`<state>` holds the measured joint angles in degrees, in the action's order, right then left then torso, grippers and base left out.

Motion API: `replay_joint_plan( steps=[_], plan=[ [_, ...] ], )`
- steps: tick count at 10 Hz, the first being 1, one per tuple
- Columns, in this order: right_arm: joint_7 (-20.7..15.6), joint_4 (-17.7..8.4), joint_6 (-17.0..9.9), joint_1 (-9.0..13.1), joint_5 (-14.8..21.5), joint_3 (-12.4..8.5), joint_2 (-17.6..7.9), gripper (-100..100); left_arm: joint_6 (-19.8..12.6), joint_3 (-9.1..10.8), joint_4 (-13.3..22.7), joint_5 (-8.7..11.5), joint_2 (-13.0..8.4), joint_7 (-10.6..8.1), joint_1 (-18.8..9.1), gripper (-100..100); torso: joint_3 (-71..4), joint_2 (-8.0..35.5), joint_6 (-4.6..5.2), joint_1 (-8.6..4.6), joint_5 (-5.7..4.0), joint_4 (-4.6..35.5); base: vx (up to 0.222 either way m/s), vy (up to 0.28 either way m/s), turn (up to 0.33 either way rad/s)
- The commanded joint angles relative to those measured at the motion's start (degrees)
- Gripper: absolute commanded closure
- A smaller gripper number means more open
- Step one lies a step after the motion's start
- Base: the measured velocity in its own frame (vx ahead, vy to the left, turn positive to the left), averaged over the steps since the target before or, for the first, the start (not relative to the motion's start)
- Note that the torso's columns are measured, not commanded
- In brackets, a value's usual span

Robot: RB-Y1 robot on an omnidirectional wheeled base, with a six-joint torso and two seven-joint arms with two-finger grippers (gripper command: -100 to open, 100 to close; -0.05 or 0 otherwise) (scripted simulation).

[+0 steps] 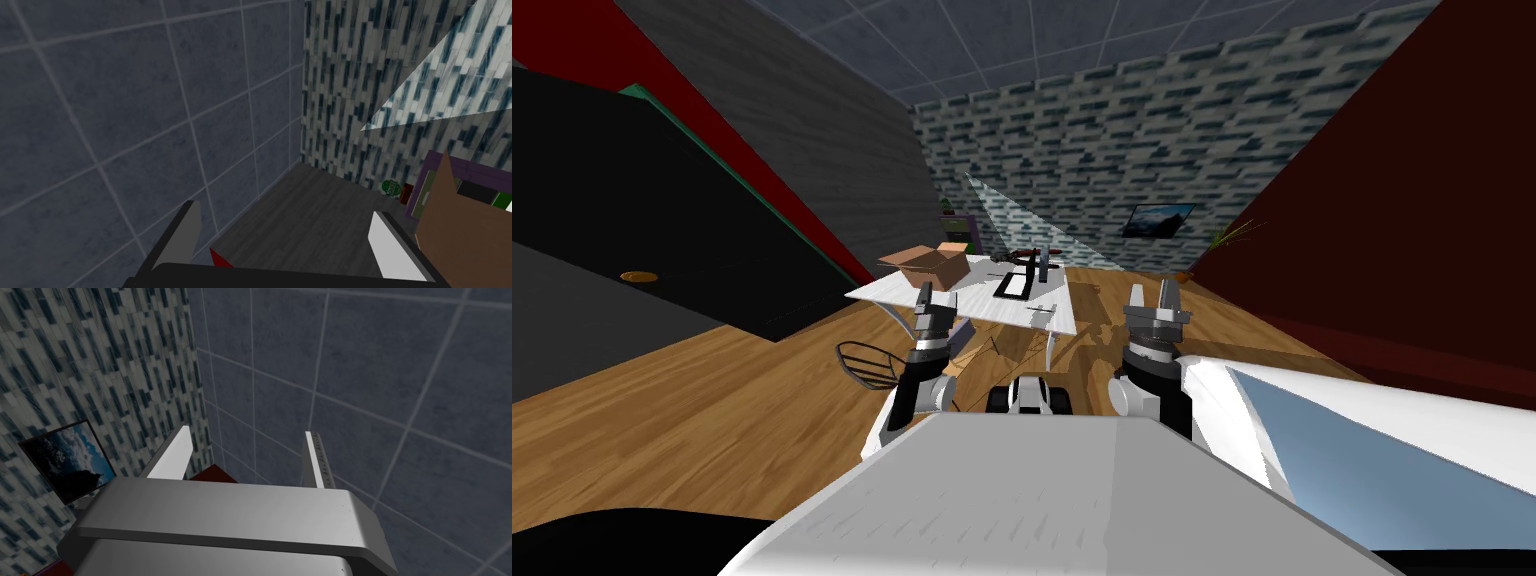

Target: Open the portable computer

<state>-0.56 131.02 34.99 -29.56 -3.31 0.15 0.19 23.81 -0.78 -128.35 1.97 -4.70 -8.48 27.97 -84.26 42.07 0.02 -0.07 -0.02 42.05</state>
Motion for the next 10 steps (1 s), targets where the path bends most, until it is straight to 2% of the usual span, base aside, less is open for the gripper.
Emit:
replay_joint_plan(
  steps=[1,8,10],
  plan=[
    [0.0,0.0,0.0,0.0,0.0,0.0,0.0,0,-3.2,1.36,1.8,-1.1,-2.4,0.55,-1.7,-100,-0.3,0.1,0.00,-0.04,-0.01,0.2,-0.003,-0.053,-0.167],
    [0.0,0.0,0.0,0.0,0.0,0.0,0.0,0,-11.1,4.71,5.9,-3.7,-4.8,1.83,-6.0,-100,-0.3,0.2,-0.01,0.07,0.02,0.2,0.007,-0.043,-0.149],
    [0.0,0.0,0.0,0.0,0.0,0.0,0.0,0,-14.3,6.06,7.6,-4.7,-5.8,2.35,-7.7,-100,-0.3,0.2,0.00,0.03,0.01,0.2,0.013,-0.055,-0.244]
  ],
)
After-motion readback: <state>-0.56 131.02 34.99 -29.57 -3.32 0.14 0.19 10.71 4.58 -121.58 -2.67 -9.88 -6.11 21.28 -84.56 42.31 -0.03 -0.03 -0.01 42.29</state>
